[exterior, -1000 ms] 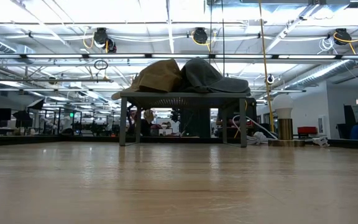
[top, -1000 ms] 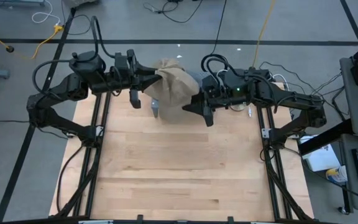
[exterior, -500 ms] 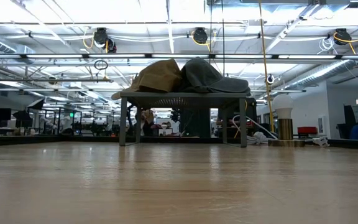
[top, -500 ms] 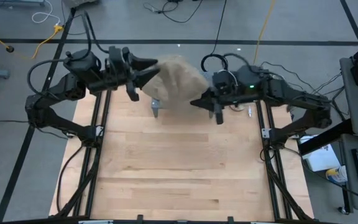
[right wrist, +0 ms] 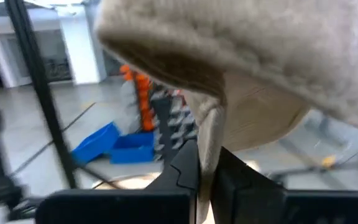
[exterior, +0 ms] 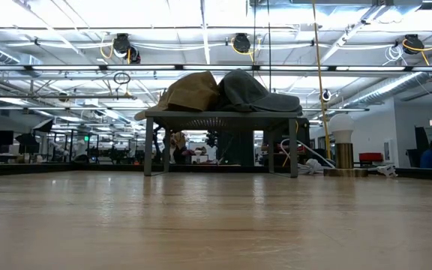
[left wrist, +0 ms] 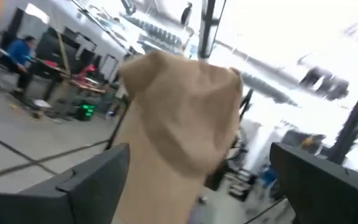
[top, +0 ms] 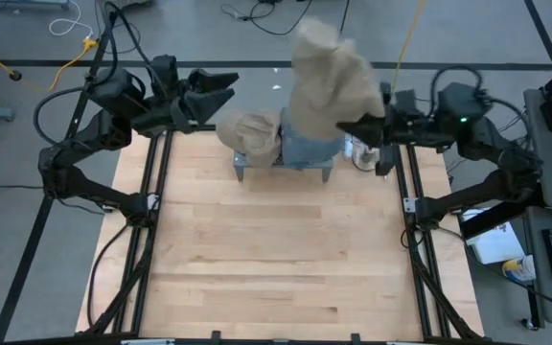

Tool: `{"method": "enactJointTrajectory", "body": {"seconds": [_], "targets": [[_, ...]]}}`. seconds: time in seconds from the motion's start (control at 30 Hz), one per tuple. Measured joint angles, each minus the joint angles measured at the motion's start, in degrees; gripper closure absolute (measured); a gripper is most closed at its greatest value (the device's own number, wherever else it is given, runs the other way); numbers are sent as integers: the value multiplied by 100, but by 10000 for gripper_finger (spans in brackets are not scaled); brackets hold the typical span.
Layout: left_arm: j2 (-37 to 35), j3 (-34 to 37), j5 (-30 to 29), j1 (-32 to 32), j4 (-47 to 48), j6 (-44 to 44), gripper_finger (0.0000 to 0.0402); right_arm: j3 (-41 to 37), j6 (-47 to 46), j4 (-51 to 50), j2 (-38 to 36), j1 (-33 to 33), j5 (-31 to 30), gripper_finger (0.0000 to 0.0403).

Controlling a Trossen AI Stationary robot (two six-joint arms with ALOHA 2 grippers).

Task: Pick & Place hat
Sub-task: Stack the brown cap on top of the brown cap on the shelf

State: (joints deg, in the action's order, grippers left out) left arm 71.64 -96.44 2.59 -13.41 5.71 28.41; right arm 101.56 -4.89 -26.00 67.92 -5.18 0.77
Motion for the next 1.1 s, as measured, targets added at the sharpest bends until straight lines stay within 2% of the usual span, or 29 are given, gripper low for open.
{"method": "enactJointTrajectory", "body": {"seconds": [0.23, 0.4, 0.57, 0.67, 0.83, 1.1], "targets": [[114, -2, 106, -134, -301, 1264, 8, 0, 1052, 1250, -94, -2, -68, 398], [356, -2, 634, -303, -741, 2277, 7, 4, 1471, 1905, 58, -2, -45, 398], [755, -2, 1073, -297, -1732, 2685, 7, 0, 1754, 2374, 328, -1, 390, 398], [1010, -2, 1217, -302, -2209, 2965, 7, 0, 1833, 2561, 452, -2, 407, 398], [1404, -2, 1301, -277, -2838, 3295, 7, 0, 2143, 2722, 603, -31, 379, 398], [1829, 0, 1300, -170, -4049, 3363, 18, 0, 2043, 2831, 694, -242, 372, 398]]}}
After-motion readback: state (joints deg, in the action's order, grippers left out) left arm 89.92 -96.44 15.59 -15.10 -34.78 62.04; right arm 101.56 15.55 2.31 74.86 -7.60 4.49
